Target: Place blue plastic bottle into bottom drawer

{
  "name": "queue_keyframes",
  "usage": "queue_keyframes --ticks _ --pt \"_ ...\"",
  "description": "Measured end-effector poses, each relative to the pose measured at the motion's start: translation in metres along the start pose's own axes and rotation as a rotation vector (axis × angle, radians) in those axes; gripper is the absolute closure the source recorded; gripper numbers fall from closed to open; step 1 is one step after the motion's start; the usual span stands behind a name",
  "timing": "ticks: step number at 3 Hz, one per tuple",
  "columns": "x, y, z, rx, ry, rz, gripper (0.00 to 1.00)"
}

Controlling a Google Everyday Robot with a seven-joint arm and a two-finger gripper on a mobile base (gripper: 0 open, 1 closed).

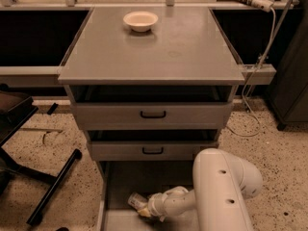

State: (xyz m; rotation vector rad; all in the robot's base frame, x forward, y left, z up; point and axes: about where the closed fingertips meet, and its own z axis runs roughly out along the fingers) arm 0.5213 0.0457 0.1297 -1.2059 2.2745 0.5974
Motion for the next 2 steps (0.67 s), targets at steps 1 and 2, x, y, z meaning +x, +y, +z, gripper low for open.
queue_keyframes --ticks 1,2 --pt "0.0000 0.0000 0.0000 0.000 0.000 0.000 0.00" --pt "0.0000 0.0000 0.0000 0.000 0.000 0.000 0.00"
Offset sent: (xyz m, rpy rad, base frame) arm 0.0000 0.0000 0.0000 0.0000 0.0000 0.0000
